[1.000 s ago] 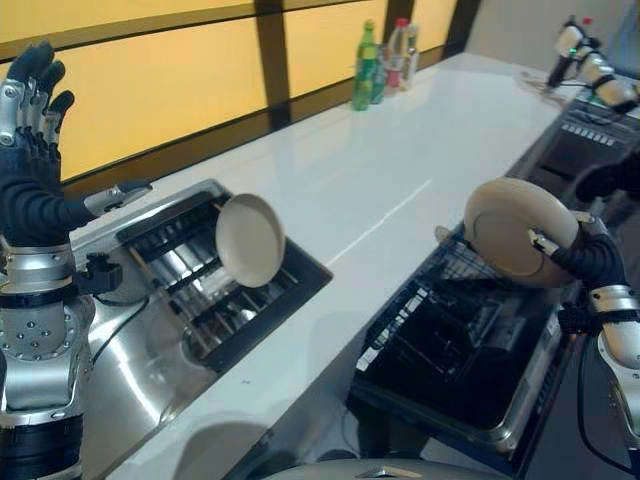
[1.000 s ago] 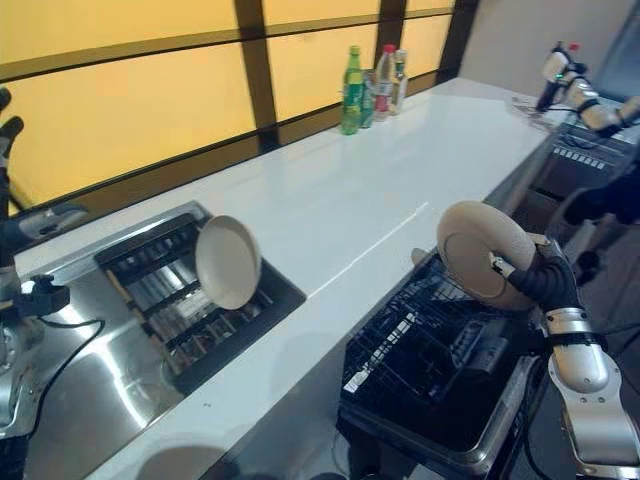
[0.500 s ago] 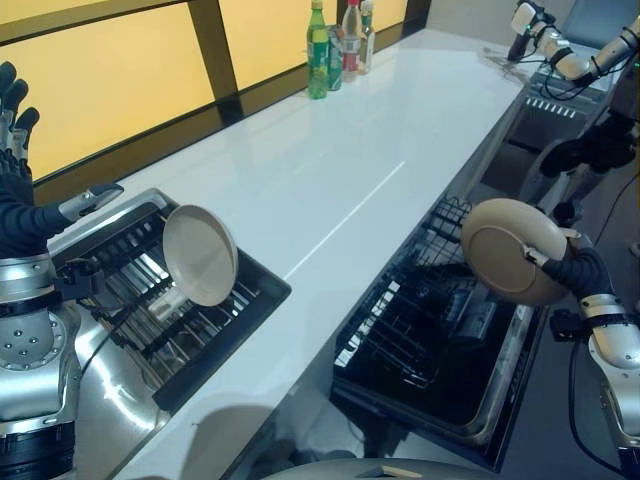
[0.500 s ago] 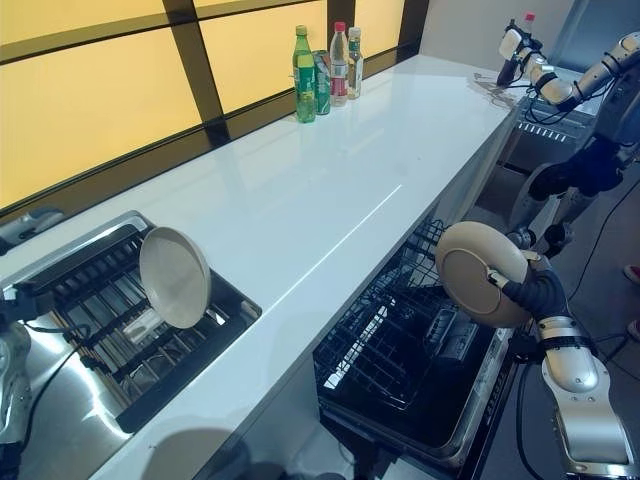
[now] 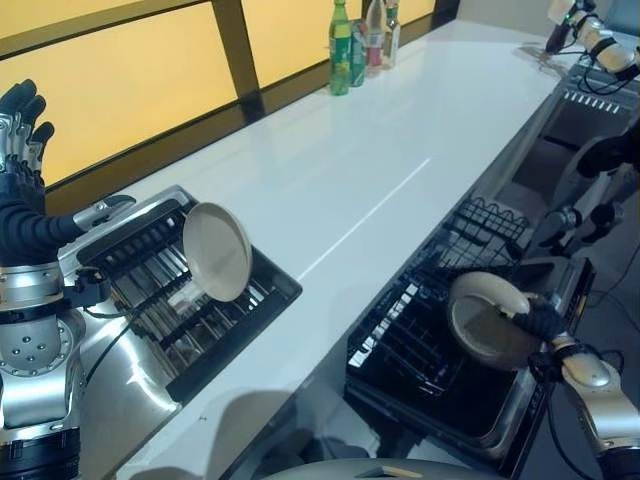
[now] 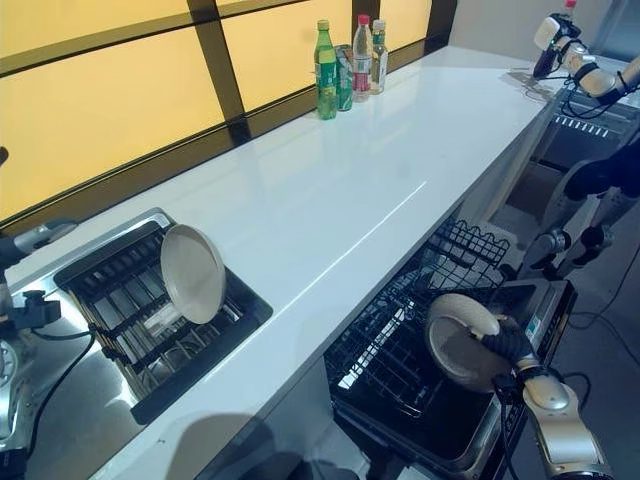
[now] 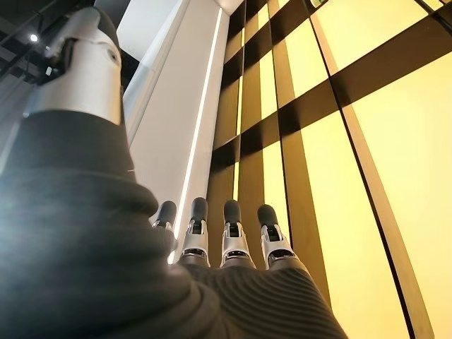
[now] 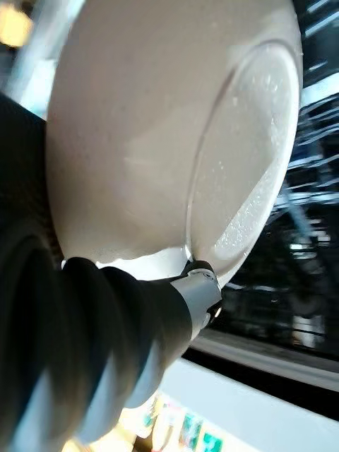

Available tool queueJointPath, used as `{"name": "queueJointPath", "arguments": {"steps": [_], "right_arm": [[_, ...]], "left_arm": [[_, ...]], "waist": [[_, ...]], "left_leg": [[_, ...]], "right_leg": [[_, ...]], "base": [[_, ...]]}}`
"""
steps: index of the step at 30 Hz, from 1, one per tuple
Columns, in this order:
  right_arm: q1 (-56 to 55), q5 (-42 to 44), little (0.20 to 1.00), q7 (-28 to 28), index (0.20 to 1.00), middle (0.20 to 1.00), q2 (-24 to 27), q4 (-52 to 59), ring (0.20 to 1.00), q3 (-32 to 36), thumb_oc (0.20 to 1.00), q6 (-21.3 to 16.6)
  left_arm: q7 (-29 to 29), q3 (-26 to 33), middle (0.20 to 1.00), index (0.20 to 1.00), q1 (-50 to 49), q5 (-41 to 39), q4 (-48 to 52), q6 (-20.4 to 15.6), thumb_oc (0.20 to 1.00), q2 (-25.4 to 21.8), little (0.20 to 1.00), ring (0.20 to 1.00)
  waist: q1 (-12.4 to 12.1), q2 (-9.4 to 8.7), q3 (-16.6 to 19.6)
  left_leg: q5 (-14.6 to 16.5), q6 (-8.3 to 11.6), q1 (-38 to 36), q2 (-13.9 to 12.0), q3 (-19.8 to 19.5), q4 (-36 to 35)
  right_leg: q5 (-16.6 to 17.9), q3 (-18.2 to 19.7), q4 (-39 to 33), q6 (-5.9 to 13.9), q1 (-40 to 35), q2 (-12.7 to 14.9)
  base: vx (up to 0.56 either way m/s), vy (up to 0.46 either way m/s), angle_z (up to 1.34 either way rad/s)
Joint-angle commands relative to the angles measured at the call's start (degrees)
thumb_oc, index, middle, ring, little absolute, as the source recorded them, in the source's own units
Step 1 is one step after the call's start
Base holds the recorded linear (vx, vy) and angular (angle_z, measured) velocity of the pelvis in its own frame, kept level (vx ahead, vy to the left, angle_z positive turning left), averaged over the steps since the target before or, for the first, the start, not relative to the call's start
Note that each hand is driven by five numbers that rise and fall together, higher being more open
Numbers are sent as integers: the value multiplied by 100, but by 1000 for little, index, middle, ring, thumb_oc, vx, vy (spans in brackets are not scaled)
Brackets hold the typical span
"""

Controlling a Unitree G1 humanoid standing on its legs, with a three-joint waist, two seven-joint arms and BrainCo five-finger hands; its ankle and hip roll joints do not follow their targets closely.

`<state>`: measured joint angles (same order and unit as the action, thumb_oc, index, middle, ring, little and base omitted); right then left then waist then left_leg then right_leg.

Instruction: Pick up plates and place into dishwasher.

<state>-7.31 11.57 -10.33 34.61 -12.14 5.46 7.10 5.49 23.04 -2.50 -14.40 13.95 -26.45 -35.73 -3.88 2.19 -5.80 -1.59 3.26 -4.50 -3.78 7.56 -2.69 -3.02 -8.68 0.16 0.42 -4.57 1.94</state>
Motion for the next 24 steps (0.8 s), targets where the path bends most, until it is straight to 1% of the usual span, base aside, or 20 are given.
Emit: {"name": "queueJointPath", "arguments": {"steps": [1, 3, 6, 9, 13, 14, 15, 16, 18, 21, 24], "right_arm": [[581, 514, 200, -309, 200, 200, 69, -13, 200, -194, 200, -663], [682, 617, 200, -376, 200, 200, 120, -88, 200, -230, 200, -843], [816, 784, 200, -557, 200, 200, 169, -40, 200, -266, 200, -992], [850, 746, 200, -738, 200, 200, 201, -15, 200, -339, 200, -998], [760, 436, 200, -1085, 200, 200, 216, -145, 200, -520, 200, -741], [746, 270, 200, -1127, 200, 200, 205, -218, 200, -579, 200, -755], [703, -101, 200, -1209, 200, 200, 205, -281, 200, -697, 200, -701], [652, -207, 200, -1232, 200, 200, 220, -307, 200, -822, 200, -677], [548, -226, 200, -1334, 200, 200, 211, -320, 200, -1003, 200, -512], [474, -395, 200, -1308, 200, 200, 94, -569, 200, -1217, 200, -568], [422, -617, 200, -1304, 200, 200, 0, -694, 200, -1442, 200, -549]], "left_arm": [[-61, -215, 1000, 1000, 200, 45, -137, -15, 1000, -284, 1000, 1000], [-65, -304, 1000, 1000, 233, 6, -189, -24, 1000, -319, 1000, 1000], [-23, -411, 1000, 1000, 275, -10, -229, -21, 1000, -335, 1000, 1000], [-48, -435, 1000, 1000, 263, -23, -255, -31, 1000, -310, 1000, 1000], [-118, -418, 1000, 1000, 225, -19, -238, 31, 1000, -279, 1000, 1000], [-132, -409, 1000, 1000, 226, -23, -233, 47, 1000, -281, 1000, 1000], [-137, -408, 1000, 1000, 223, -8, -234, 58, 1000, -265, 1000, 1000], [-129, -408, 1000, 1000, 208, -10, -226, 57, 1000, -264, 1000, 1000], [-82, -424, 1000, 1000, 197, -1, -135, 135, 1000, -283, 1000, 1000], [-68, -466, 1000, 1000, 220, 21, -137, 122, 1000, -273, 1000, 1000], [-53, -524, 1000, 1000, 268, 38, -71, 201, 1000, -251, 1000, 1000]], "waist": [[-30, -248, 236], [-61, -240, 237], [-91, -236, 227], [-116, -240, 245], [-151, -247, 281], [-157, -248, 281], [-168, -245, 283], [-176, -241, 269], [-181, -235, 247], [-188, -218, 216], [-202, -195, 203]], "left_leg": [[-298, 212, 593, -47, 29, 68], [-304, 212, 568, -40, -18, 52], [-302, 208, 532, -28, -51, 40], [-297, 211, 498, -22, -56, 22], [-299, 229, 487, -21, -69, 41], [-297, 230, 487, -23, -70, 49], [-307, 234, 485, -26, -77, 44], [-320, 239, 489, -29, -84, 43], [-329, 239, 475, -20, -98, 41], [-329, 236, 471, 2, -127, 59], [-336, 249, 483, 27, -165, 68]], "right_leg": [[-86, -435, 101, 181, -166, 252], [-59, -452, 65, 185, -190, 245], [-35, -461, 18, 197, -229, 235], [-39, -466, -13, 207, -278, 241], [-66, -488, -10, 202, -345, 255], [-72, -491, -1, 201, -349, 258], [-73, -503, -4, 197, -360, 262], [-67, -513, -13, 196, -378, 267], [-59, -521, -22, 189, -397, 266], [-50, -538, -36, 170, -431, 271], [-47, -542, -58, 172, -467, 278]], "base": [[52, -9, 7], [42, 2, 11], [36, 16, 11], [37, 27, 4], [51, 32, 2], [39, 22, 3], [0, 0, 0], [0, 0, 0], [0, 0, 0], [6, 11, 2], [14, 16, 10]]}}
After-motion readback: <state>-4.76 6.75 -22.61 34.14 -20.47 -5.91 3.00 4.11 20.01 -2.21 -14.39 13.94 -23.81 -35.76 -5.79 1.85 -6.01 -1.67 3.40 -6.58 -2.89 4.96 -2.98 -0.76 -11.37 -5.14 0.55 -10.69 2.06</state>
